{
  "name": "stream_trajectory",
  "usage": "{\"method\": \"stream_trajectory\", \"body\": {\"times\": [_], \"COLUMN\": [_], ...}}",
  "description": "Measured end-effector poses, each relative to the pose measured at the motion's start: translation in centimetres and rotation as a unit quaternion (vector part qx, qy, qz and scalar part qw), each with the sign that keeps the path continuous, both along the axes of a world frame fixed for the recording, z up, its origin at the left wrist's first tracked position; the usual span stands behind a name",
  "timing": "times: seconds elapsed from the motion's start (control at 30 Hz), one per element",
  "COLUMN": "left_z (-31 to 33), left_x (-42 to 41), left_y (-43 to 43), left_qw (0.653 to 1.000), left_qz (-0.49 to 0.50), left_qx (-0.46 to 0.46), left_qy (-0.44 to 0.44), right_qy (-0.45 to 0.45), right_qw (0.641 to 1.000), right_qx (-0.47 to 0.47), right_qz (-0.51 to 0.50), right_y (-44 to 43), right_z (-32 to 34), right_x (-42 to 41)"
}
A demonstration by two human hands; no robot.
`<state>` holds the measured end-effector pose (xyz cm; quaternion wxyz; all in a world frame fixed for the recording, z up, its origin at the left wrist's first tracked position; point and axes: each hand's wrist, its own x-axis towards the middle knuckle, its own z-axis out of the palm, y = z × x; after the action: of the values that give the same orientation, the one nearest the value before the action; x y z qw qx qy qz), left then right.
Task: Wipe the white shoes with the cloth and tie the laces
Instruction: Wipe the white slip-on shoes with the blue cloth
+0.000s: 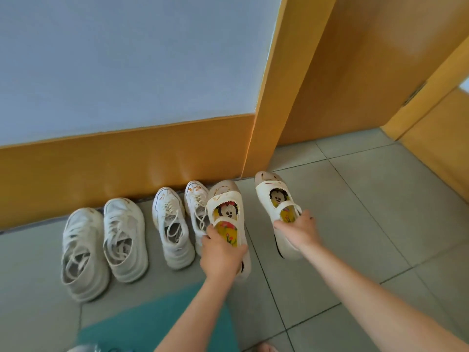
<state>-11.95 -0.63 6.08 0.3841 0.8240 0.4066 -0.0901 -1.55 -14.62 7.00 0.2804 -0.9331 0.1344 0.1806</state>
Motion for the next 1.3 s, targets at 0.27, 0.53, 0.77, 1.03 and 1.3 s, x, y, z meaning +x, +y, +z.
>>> {"method": "stream_trajectory", "body": {"times": [0.27, 0.53, 0.77, 1.03, 1.3], "left_z": [4.6, 3.0, -0.2, -2.5, -3.0], "left_x": [-10.7, -20.7, -25.0, -25.6, -25.2], "left_y": [4.4, 5.3, 3.3, 2.1, 1.8], "left_qw": [0.998, 0.994, 0.99, 0.99, 0.989], "left_qz": [0.056, 0.094, 0.105, 0.103, 0.108], "left_qx": [0.009, 0.033, 0.04, 0.045, 0.032], "left_qy": [0.009, 0.049, 0.08, 0.083, 0.097], "right_qy": [0.031, 0.072, 0.056, 0.044, 0.03], "right_qw": [0.995, 0.994, 0.994, 0.992, 0.995], "right_qx": [0.051, 0.041, -0.015, -0.059, -0.065], "right_qz": [0.076, 0.065, 0.093, 0.098, 0.074], "right_y": [4.7, 6.2, 6.8, 7.7, 7.5], "right_z": [5.8, 1.3, -1.5, -2.7, -3.7], "right_x": [-8.9, -20.0, -26.6, -28.6, -29.1]}}
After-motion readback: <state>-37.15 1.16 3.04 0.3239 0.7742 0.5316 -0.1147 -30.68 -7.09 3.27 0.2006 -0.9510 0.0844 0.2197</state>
